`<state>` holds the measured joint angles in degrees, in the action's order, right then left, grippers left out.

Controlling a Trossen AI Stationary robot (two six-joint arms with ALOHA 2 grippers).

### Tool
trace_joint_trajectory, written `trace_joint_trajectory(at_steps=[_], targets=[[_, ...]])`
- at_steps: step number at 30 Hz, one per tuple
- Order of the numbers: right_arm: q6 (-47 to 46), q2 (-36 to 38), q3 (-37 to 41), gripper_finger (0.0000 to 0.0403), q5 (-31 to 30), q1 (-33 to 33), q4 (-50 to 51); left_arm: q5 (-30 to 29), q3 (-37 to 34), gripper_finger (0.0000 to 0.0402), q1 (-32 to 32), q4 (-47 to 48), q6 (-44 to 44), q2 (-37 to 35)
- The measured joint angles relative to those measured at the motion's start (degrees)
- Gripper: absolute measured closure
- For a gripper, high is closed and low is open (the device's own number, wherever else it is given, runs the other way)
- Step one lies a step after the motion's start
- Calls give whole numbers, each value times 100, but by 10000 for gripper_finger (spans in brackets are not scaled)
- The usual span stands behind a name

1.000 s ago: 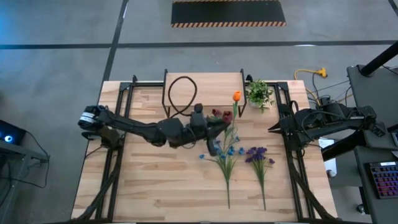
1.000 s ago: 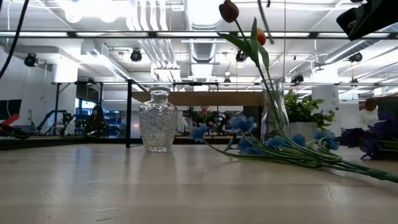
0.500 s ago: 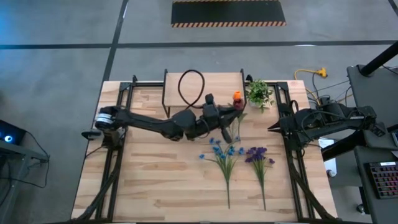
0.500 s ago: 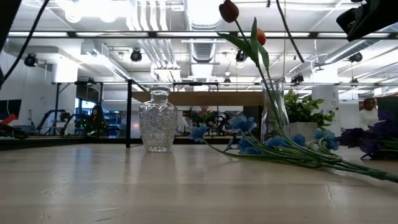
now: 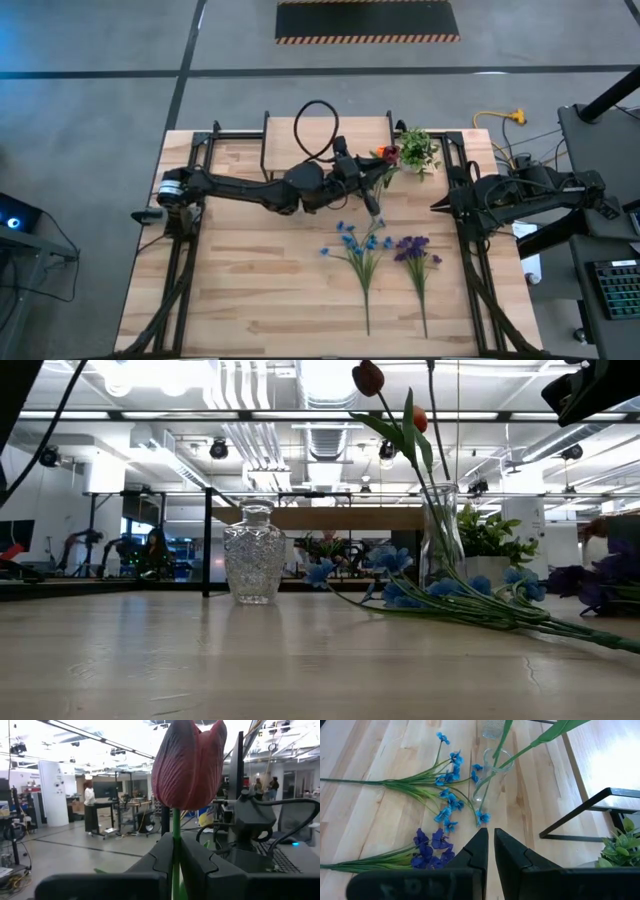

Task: Pick and place flowers into a vace then onto a shelf
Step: Put the red flower into the right transparent vase

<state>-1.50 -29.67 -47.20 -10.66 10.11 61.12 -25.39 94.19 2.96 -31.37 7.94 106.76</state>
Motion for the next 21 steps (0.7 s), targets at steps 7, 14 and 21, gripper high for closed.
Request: trace_joint_trajectory(at_steps=[7, 14, 21], targets=[[-2, 4, 50, 380, 2, 0, 6, 1, -79, 392, -60, 90, -7, 0], [-2, 2, 150, 380, 2, -2, 9, 1, -79, 392, -101, 115, -8, 0], [-2, 2, 162, 380, 2, -2, 9, 3, -98, 391, -109, 209, -21, 9]])
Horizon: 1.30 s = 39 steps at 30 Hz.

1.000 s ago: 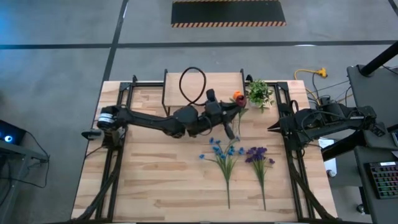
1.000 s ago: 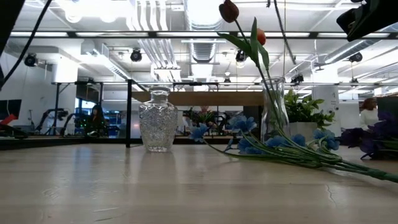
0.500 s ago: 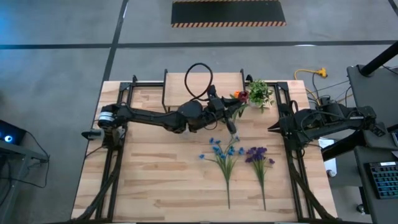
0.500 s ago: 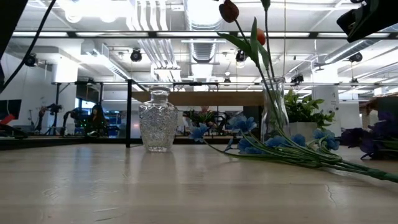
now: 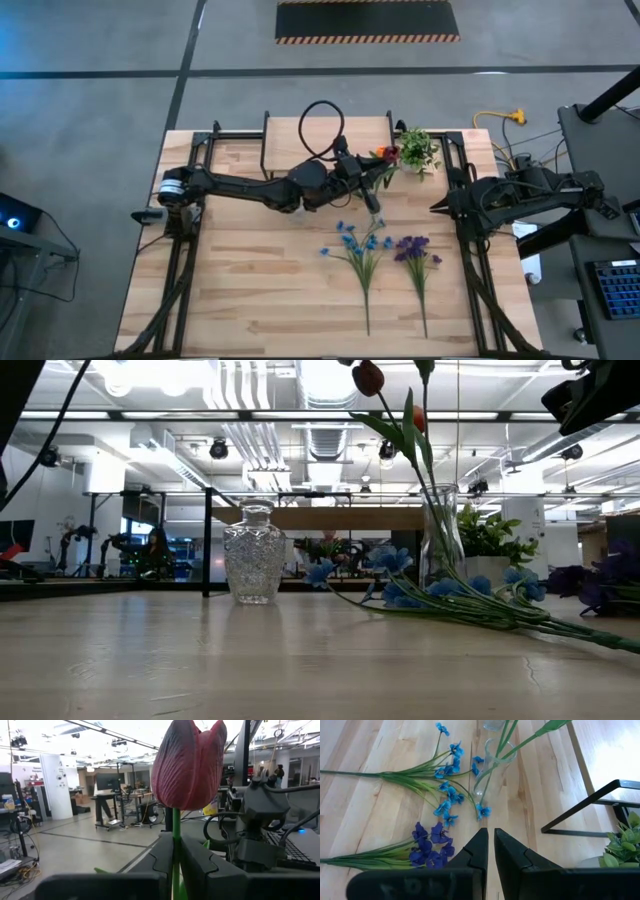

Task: Pick and place flowers into a vace then onto a shelf
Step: Put the red flower into the right transparent vase

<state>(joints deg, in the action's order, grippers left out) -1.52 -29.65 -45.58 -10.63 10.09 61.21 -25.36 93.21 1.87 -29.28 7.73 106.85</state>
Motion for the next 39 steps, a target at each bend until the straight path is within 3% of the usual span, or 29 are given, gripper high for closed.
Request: trace_joint_trajectory(at_steps=[29, 39], targets=[[-111, -2, 0, 380, 7, 0, 4, 85, -107, 390, 4, 146, -301, 304], [-151, -2, 0, 380, 9, 2, 6, -92, -107, 354, 9, 196, -438, 304]])
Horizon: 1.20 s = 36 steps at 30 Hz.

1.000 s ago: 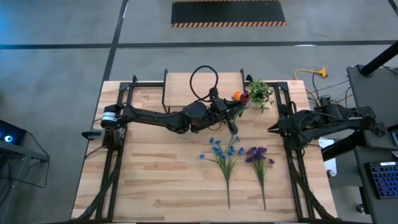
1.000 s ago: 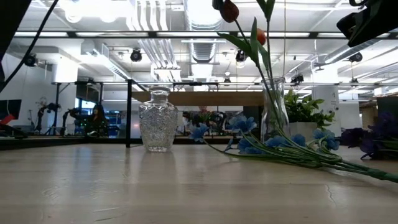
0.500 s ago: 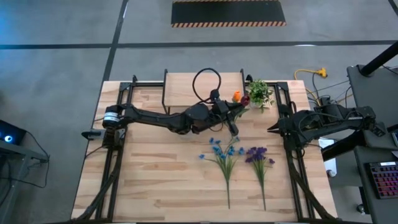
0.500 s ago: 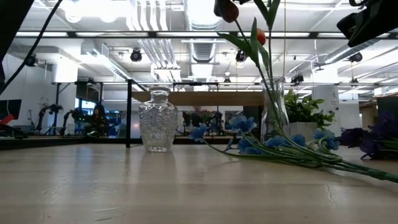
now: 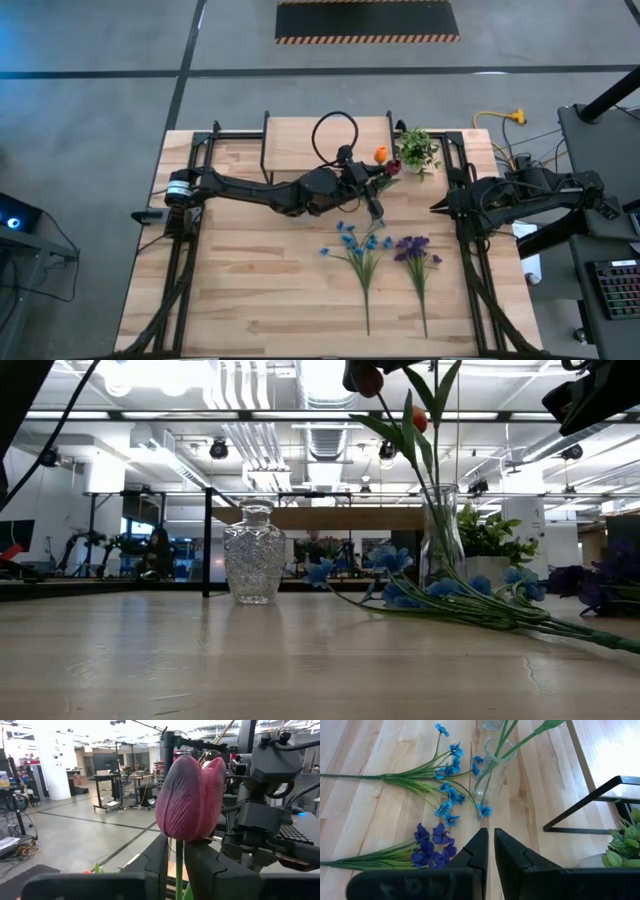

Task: Pick and place flowers into a vace then onto a shelf
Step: Put the red flower into the right transparent vase

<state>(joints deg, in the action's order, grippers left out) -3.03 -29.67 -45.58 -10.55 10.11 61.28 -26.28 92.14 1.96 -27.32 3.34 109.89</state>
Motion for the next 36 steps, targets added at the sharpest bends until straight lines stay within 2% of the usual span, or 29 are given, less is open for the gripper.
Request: trace_joint_trajectory(at_steps=[7, 13, 20, 29, 36], targets=[[0, 0, 0, 380, 2, 0, 0, -14, 0, 327, 30, 291, -25, -19], [2, 2, 0, 380, 2, 0, 4, -15, 240, 327, 35, 1516, -811, -198], [13, 4, 7, 380, 2, 0, 6, -7, 267, 320, 46, 2183, -1344, -381], [-31, 2, 7, 380, 1, 0, 4, 240, 308, 261, 68, 2464, -1513, -507], [-111, 2, 11, 380, 0, 0, 2, 498, 308, 226, 69, 3125, -1659, -767]])
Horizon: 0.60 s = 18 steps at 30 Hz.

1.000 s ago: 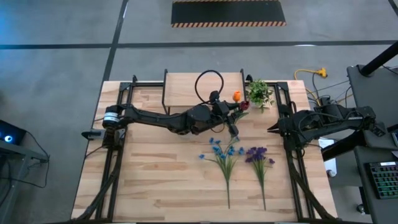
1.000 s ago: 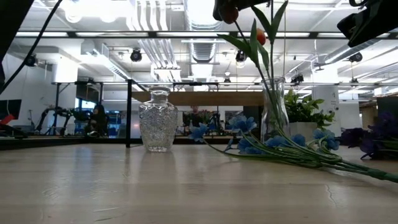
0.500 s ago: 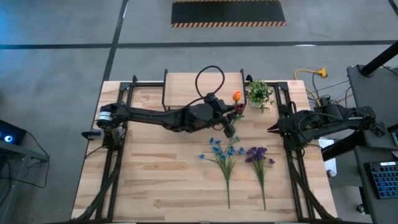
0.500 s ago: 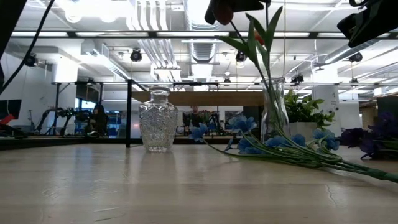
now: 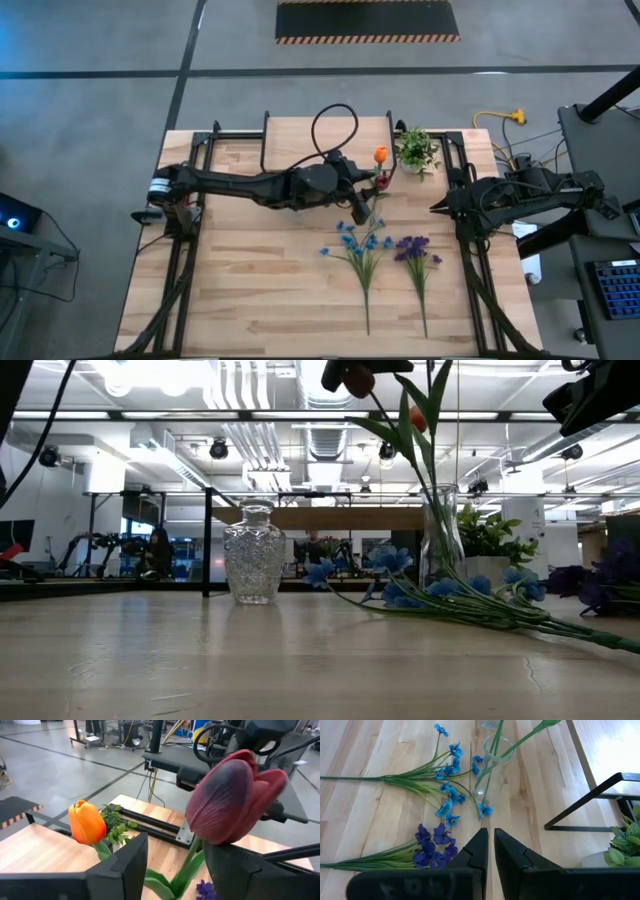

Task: Pick and place flowers into a vace then onto a shelf
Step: Put the red flower into the right transparent vase

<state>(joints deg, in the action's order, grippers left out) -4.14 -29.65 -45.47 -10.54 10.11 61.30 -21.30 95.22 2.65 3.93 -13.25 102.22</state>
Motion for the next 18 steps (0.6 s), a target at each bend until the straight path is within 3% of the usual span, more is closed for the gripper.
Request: trace_joint_trajectory(at_steps=[9, 18], targets=[[-28, -7, 13, 380, 2, 0, -19, 305, 0, 203, 3, 278, -102, -164], [-68, -7, 17, 380, 2, 0, -22, 341, -2, 155, -20, 275, -285, -119]])
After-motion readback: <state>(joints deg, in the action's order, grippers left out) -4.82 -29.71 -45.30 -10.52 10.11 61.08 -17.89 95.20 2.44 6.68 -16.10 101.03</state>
